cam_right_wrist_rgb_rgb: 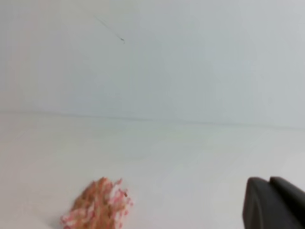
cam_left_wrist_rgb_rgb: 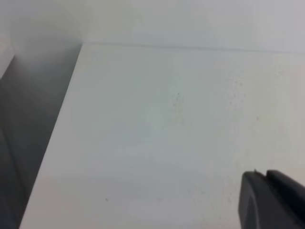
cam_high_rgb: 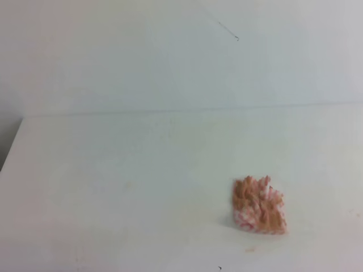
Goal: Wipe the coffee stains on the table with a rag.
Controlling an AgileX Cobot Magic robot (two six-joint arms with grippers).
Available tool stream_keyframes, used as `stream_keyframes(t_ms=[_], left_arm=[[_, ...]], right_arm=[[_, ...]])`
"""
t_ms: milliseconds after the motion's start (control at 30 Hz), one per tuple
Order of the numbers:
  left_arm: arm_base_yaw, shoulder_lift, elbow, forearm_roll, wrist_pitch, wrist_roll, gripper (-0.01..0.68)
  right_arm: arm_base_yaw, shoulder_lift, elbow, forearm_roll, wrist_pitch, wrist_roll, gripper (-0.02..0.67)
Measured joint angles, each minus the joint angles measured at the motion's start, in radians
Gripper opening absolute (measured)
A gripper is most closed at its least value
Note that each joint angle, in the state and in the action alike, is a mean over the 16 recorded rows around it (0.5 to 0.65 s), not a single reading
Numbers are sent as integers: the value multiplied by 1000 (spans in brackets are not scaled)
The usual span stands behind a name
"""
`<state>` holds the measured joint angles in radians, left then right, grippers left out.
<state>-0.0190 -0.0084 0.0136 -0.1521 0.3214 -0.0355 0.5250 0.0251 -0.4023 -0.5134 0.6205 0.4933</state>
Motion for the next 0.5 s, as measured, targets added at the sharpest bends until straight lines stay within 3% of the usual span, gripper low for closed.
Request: stream_keyframes(t_ms=[500], left_arm=[[0, -8, 14, -2, -5, -1, 0]], right_arm=[[0, 95, 18, 48, -195, -12, -2]])
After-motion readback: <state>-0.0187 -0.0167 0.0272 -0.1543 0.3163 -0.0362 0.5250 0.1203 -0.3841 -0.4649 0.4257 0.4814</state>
